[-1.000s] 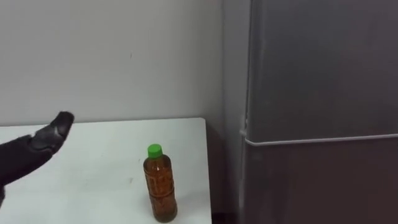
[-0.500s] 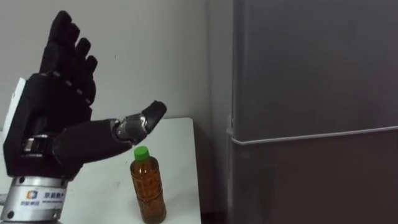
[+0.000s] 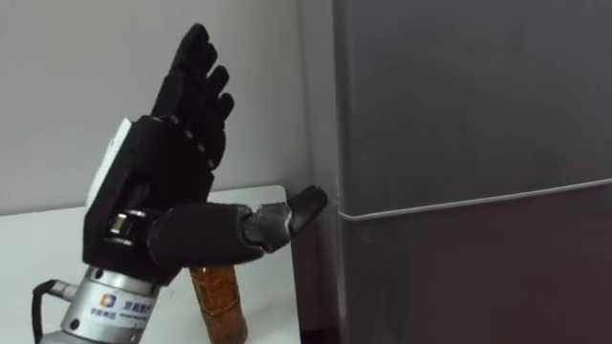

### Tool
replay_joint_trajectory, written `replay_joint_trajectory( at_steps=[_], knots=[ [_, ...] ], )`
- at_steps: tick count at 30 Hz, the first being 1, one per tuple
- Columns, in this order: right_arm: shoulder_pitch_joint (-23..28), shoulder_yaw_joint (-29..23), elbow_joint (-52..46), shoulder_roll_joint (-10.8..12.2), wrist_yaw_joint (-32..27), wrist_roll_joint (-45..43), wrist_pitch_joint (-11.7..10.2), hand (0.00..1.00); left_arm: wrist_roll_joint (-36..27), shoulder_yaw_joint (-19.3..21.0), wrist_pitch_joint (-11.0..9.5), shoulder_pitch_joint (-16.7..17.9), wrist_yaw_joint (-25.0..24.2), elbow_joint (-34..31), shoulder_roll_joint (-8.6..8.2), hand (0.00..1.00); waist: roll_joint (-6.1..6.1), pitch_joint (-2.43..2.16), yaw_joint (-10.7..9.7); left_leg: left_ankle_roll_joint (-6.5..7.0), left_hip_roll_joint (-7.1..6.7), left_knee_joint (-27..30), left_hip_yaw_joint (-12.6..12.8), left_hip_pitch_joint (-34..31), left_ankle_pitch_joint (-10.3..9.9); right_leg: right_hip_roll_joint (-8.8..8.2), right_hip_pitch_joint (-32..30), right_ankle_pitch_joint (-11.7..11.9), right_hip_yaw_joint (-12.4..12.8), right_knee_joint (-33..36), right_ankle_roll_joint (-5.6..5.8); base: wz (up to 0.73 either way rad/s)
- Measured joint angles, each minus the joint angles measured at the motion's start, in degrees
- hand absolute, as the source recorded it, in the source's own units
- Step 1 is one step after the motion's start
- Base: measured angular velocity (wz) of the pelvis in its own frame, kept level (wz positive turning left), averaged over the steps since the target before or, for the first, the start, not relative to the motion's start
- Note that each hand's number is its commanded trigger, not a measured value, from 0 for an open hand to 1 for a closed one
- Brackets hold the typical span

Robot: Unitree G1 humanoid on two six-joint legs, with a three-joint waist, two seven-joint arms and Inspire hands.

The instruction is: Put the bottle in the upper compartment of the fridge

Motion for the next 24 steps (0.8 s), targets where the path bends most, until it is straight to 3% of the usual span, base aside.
replay_joint_trajectory(
  at_steps=[5,16,24],
  knots=[
    [-0.5,2.3,0.0,-0.4,0.1,1.2,0.2,0.00,-0.1,-2.4,1.5,-0.8,-1.9,-0.3,-0.27,0.00,0.08,-0.12,-0.1,0.07,-0.01,0.5,0.1,-1.3,0.1,-0.07,-0.9,0.1,0.0,0.1,-0.06,-0.01],
    [-2.4,4.4,2.4,-0.7,0.8,1.0,0.2,0.00,1.5,-6.5,1.6,-4.4,-6.1,-0.7,-0.35,0.00,0.50,-0.36,-0.2,0.11,-0.01,0.4,0.2,-1.9,0.1,-0.11,-1.3,0.1,-0.1,-0.1,-0.08,0.00],
    [-2.8,5.5,2.6,-0.8,0.8,0.9,0.1,0.00,3.7,-6.7,1.6,-4.4,-6.6,-0.7,0.02,0.00,0.55,-0.02,-0.2,0.11,-0.02,0.1,0.1,-1.8,0.1,-0.11,-1.1,0.1,-0.1,-0.1,-0.08,0.00]
  ],
)
